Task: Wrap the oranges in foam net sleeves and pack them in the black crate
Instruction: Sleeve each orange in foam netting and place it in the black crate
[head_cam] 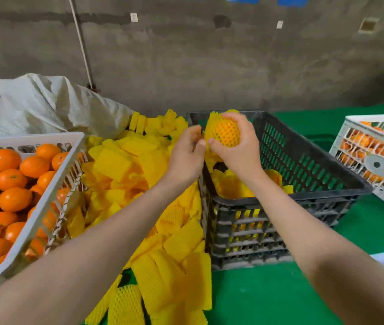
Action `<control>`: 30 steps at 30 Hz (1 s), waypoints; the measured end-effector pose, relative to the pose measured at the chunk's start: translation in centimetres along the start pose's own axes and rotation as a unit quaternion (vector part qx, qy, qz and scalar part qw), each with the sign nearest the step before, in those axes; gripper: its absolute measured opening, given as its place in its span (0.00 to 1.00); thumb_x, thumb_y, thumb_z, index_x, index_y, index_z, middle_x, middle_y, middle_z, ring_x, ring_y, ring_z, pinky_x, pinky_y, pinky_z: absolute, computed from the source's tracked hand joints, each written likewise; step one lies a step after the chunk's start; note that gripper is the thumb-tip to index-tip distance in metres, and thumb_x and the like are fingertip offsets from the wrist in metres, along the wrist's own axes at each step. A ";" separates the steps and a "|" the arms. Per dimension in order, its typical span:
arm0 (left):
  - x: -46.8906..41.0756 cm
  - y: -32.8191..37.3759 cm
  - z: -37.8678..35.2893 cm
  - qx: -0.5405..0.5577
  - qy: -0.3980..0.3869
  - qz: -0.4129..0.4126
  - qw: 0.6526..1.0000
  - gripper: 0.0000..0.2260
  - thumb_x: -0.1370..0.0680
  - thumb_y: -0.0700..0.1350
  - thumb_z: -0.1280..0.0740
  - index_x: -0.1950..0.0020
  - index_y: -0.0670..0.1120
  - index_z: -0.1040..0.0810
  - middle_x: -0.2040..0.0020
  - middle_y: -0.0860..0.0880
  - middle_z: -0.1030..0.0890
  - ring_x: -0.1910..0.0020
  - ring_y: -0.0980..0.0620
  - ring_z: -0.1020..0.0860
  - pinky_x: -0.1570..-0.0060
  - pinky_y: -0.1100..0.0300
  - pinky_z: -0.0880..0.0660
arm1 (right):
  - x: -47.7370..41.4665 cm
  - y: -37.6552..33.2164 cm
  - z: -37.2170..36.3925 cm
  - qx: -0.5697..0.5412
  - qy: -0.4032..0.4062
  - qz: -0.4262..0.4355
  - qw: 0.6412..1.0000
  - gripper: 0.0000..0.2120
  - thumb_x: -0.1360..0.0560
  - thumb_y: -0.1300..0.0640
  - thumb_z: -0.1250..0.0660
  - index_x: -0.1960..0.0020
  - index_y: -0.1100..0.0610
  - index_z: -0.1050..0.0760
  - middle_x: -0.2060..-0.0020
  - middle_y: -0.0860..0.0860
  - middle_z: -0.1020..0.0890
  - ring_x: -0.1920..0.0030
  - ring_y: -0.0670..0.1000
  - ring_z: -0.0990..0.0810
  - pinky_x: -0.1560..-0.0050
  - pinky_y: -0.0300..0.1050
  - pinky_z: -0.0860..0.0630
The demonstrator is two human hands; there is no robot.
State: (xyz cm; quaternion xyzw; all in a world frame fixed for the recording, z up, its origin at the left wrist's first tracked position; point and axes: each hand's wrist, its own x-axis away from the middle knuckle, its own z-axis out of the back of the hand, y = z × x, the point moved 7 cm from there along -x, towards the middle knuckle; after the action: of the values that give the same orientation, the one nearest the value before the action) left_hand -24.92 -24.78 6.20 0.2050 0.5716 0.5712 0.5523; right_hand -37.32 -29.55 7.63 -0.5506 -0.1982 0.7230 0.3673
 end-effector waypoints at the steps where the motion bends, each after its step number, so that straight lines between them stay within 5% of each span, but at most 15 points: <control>1: -0.4 -0.3 -1.3 -0.063 -0.017 -0.025 0.998 0.14 0.19 0.36 0.42 0.33 0.39 0.28 0.37 0.41 0.24 0.38 0.44 0.26 0.39 0.50 0.29 | -1.0 1.4 0.6 0.026 -0.008 -0.024 0.999 0.25 0.34 0.57 0.26 0.39 0.53 0.28 0.41 0.54 0.26 0.42 0.45 0.30 0.48 0.30 0.38; 5: -1.6 -1.9 -7.0 -0.310 -0.152 -0.089 0.934 0.15 0.21 0.37 0.39 0.35 0.44 0.27 0.43 0.41 0.20 0.43 0.41 0.24 0.47 0.50 0.26 | -4.7 7.0 1.0 0.156 -0.078 -0.097 0.980 0.30 0.36 0.55 0.26 0.36 0.48 0.33 0.43 0.55 0.28 0.43 0.56 0.27 0.48 0.42 0.35; 9: -1.7 -3.7 -9.9 -0.447 -0.240 -0.091 0.857 0.24 0.23 0.36 0.38 0.29 0.50 0.34 0.49 0.42 0.20 0.51 0.41 0.22 0.55 0.47 0.22 | -6.3 11.7 -2.5 0.312 -0.270 -0.085 0.907 0.39 0.37 0.54 0.24 0.35 0.49 0.43 0.44 0.57 0.28 0.46 0.62 0.25 0.53 0.49 0.32; 14: -2.0 -4.6 -9.8 -0.430 -0.237 -0.095 0.866 0.27 0.23 0.36 0.38 0.26 0.54 0.36 0.57 0.46 0.20 0.55 0.45 0.21 0.57 0.48 0.22 | -6.1 16.9 -7.1 0.423 -0.423 -0.052 0.800 0.38 0.30 0.55 0.27 0.28 0.55 0.45 0.35 0.61 0.36 0.38 0.65 0.29 0.47 0.55 0.27; 17: -2.2 -4.8 -9.6 -0.406 -0.217 -0.086 0.884 0.22 0.22 0.39 0.36 0.30 0.52 0.31 0.53 0.46 0.18 0.53 0.46 0.21 0.54 0.51 0.22 | -4.9 19.6 -8.5 0.448 -0.478 -0.071 0.752 0.34 0.27 0.54 0.31 0.27 0.54 0.44 0.30 0.61 0.42 0.35 0.65 0.31 0.42 0.55 0.27; 21: -2.3 -5.0 -9.3 -0.364 -0.207 -0.074 0.905 0.17 0.22 0.39 0.35 0.34 0.50 0.26 0.53 0.46 0.18 0.55 0.48 0.22 0.55 0.54 0.23 | -3.3 21.5 -8.9 0.468 -0.536 -0.098 0.696 0.34 0.23 0.49 0.37 0.23 0.48 0.52 0.24 0.57 0.52 0.27 0.65 0.46 0.30 0.62 0.40; 25: -2.3 -4.8 -8.6 -0.286 -0.161 -0.069 0.942 0.12 0.22 0.37 0.37 0.41 0.46 0.20 0.51 0.48 0.19 0.55 0.51 0.24 0.58 0.63 0.30 | -3.7 18.8 -9.1 0.459 -0.488 -0.091 0.737 0.30 0.22 0.55 0.40 0.24 0.46 0.50 0.24 0.56 0.56 0.25 0.65 0.55 0.30 0.68 0.49; 30: -1.1 -3.0 -5.2 -0.159 -0.069 -0.108 0.979 0.14 0.25 0.27 0.39 0.45 0.38 0.20 0.45 0.43 0.21 0.45 0.54 0.27 0.46 0.74 0.35 | -6.2 9.6 -8.3 0.368 -0.267 0.021 0.890 0.21 0.22 0.56 0.39 0.30 0.54 0.35 0.31 0.57 0.33 0.32 0.60 0.34 0.34 0.59 0.36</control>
State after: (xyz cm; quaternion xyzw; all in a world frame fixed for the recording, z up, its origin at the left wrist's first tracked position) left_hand -27.89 -28.77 2.69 0.0902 0.4524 0.5761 0.6748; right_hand -31.76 -41.42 2.45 -0.1659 0.0030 0.8715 0.4615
